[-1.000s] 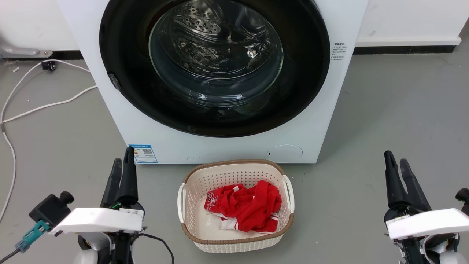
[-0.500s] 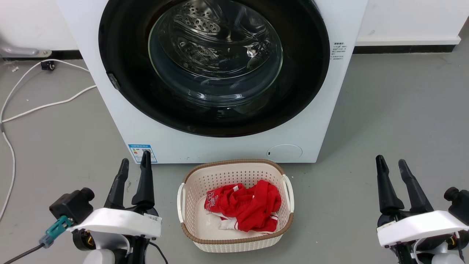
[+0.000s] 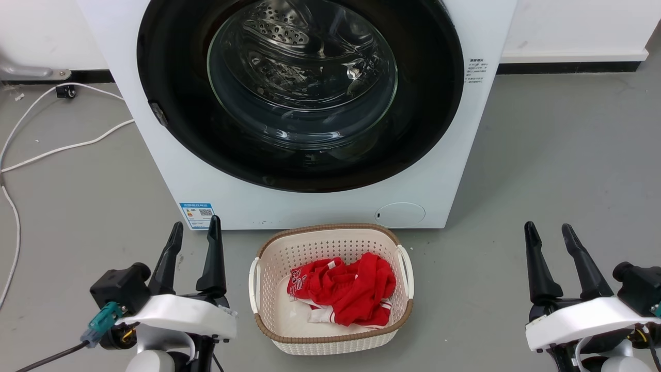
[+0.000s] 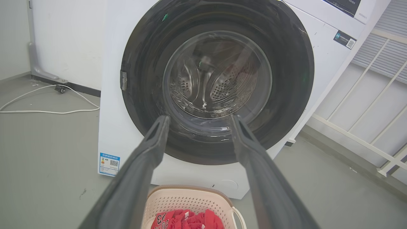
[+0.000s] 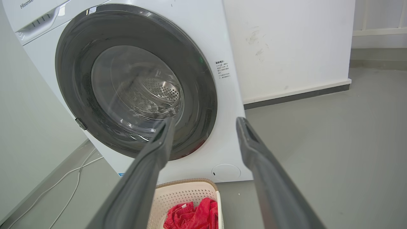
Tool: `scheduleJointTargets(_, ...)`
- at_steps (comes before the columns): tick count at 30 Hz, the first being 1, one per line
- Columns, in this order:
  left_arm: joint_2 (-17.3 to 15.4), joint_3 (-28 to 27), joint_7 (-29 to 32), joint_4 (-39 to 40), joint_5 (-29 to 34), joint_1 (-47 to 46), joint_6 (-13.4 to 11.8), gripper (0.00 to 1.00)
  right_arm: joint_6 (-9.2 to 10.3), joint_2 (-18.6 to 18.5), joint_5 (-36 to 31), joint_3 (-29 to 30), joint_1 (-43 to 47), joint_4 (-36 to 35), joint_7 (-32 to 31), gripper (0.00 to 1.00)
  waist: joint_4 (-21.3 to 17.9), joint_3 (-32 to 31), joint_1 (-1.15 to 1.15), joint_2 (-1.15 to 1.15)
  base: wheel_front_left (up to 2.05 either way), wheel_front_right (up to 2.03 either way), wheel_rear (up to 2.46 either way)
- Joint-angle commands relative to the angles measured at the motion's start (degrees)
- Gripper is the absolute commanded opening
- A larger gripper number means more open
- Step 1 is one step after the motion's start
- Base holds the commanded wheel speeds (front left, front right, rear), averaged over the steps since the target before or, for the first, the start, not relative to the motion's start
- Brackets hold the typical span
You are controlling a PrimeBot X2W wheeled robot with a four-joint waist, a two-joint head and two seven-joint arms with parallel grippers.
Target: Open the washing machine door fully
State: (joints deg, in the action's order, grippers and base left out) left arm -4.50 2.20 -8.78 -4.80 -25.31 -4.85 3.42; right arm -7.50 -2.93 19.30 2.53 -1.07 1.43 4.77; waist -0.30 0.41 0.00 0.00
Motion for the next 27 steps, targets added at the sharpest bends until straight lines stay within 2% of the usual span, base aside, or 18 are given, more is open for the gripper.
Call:
scheduleJointTargets(1,-0.37,0.56,-0.67,0.56,2.02,-0.32,-0.52,1.00,0.01,-0.03,-2.04,-0.11,0.04,-0.72,0.47,1.00,0.02,0.00,0.00,0.00,0.00,0.00,0.00)
scheduleJointTargets(27,-1.74,2.23,-3.81,2.07,13.75,0.75,-3.91,1.00,0.02,0.03,-13.29,-0.96,1.02,-2.50,1.18,1.00,-0.33,0.21,0.00,0.00,0.00,0.00,0.00)
